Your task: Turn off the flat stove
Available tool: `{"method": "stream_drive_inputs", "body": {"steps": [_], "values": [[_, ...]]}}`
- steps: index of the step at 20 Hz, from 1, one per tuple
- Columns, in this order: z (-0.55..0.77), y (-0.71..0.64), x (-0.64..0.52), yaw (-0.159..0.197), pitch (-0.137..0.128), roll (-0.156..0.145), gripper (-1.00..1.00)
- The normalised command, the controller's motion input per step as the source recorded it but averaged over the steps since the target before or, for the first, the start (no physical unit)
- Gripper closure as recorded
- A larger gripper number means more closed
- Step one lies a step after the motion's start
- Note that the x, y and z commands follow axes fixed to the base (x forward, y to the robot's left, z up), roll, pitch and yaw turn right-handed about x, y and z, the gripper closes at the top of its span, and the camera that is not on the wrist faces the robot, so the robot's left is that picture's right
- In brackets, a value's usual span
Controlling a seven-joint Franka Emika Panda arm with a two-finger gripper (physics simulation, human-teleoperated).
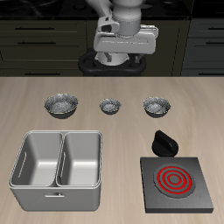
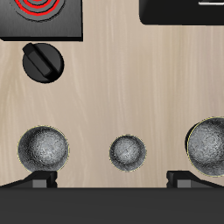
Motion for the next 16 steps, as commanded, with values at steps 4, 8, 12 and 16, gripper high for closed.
{"method": "stream_drive_inputs", "body": {"steps": [4, 8, 12, 16], "values": [[0.02, 0.14, 0.24, -0.006, 0.021, -0.006, -1.00], [0.02, 0.08, 0.22, 0.009, 0.006, -0.012, -1.00], [-0.02, 0.07, 0.18, 0.012, -0.002, -0.020, -1.00], [-0.02, 0.07, 0.18, 0.017, 0.013, -0.014, -1.00]]}}
